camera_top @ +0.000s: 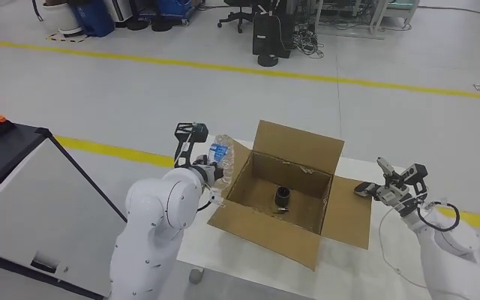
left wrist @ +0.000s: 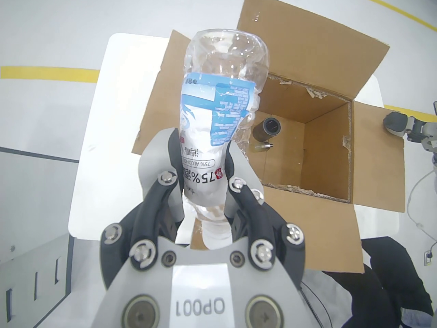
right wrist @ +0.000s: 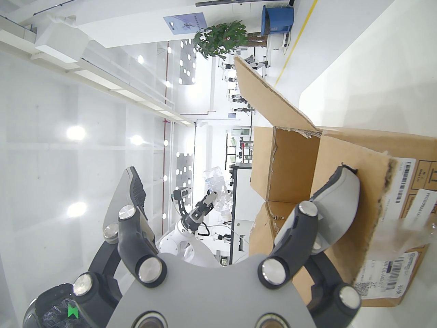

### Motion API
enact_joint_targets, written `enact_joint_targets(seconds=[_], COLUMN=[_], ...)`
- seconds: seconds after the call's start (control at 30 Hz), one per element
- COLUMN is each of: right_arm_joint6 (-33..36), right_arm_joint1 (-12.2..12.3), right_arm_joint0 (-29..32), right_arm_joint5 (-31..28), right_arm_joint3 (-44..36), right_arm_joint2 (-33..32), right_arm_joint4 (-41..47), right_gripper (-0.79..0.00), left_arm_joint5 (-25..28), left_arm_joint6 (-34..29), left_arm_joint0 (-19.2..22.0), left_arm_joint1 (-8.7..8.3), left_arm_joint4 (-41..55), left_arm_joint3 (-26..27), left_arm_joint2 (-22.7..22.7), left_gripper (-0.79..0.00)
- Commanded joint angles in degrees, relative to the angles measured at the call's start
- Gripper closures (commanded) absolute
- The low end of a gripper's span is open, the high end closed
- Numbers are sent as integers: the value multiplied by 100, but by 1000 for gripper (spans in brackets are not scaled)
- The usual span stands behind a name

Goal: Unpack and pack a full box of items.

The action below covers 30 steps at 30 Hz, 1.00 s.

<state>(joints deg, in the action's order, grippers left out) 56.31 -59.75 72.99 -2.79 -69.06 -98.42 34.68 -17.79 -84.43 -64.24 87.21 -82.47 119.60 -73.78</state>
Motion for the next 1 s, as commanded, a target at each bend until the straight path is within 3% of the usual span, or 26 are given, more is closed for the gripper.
enact_joint_targets(seconds=[0.0,0.53,0.97], right_arm_joint6=[0,0,0], right_arm_joint1=[0,0,0], right_arm_joint0=[0,0,0], right_arm_joint5=[0,0,0], right_arm_joint3=[0,0,0], right_arm_joint2=[0,0,0], right_arm_joint4=[0,0,0], right_gripper=[-785,-785,-785], left_arm_joint5=[35,151,150], left_arm_joint6=[-241,-358,-358], left_arm_joint0=[0,-677,-1022], left_arm_joint1=[-22,-78,-49], left_arm_joint4=[-128,-721,-825], left_arm_joint3=[169,715,493], left_arm_joint2=[-163,-799,-1161], left_gripper=[0,0,0])
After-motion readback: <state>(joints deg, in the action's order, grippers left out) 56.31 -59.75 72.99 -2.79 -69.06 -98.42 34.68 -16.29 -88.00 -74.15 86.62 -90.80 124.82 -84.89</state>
